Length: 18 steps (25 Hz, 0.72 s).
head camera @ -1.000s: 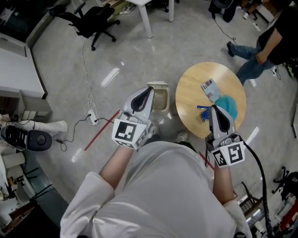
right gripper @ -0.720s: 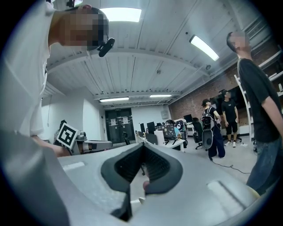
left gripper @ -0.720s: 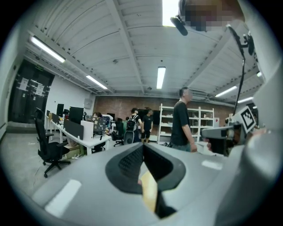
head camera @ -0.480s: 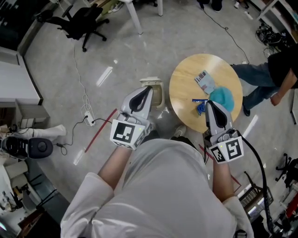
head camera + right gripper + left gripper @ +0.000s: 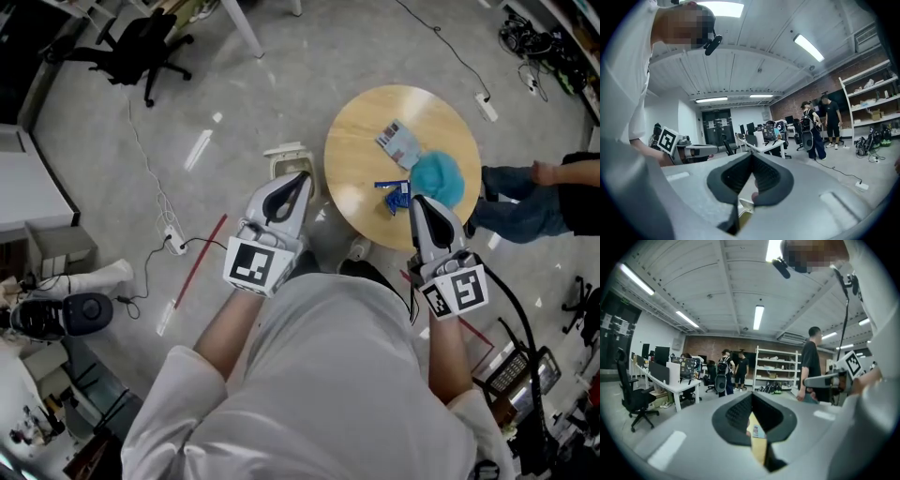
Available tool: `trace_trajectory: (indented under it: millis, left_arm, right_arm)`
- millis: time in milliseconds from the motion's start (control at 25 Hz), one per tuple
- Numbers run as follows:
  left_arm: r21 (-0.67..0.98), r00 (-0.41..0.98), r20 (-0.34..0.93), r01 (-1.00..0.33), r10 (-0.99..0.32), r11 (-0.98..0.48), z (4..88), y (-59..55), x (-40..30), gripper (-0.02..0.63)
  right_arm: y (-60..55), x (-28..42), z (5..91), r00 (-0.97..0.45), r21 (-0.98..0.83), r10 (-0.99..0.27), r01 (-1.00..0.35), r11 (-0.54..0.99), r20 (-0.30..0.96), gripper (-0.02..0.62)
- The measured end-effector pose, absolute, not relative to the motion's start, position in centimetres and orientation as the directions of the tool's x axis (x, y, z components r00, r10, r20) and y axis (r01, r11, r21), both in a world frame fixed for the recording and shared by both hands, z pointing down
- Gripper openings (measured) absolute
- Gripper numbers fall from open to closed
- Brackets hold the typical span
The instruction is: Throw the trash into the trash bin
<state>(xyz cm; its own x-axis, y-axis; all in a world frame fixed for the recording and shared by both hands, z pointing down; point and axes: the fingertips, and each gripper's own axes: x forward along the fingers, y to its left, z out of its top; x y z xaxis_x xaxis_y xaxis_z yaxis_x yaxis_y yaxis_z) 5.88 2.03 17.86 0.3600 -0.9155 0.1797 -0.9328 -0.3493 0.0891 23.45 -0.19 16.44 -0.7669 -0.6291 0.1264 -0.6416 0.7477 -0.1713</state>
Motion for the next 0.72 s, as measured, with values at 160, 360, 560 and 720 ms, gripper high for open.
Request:
trace_trajectory:
  millis: [160, 360, 560, 720]
  left_arm:
    - [0.105, 0.385, 0.213, -0.923, -0.898, -0.371, 18.9, 1.1, 7.7, 0.005]
    - [0.101, 0.422, 0.236, -0.906, -0.875, -0.41, 20.4, 0.1, 9.6, 0.005]
    - [0.08, 0.473, 0.241, -0.88, -0.847, -0.469, 22.4, -1.3, 11.5, 0.005]
    - [0.058, 0.499, 0.253, -0.863, -0.829, -0.502, 24.2, -2.8, 13.1, 0.005]
  right_arm:
    - [-0.9, 25.2, 18.0, -0.745, -0.19, -0.65, -0.667, 0.72, 0.153, 0.002]
    - [-1.5, 27.2, 19.7, -0.718, -0.202, -0.671, -0.696, 0.689, 0.185, 0.002]
    - [-2.4, 28.9, 20.9, -0.69, -0.194, -0.694, -0.723, 0.662, 0.205, 0.002]
    - [-3.0, 30.3, 22.1, -0.672, -0.188, -0.706, -0.741, 0.645, 0.223, 0.002]
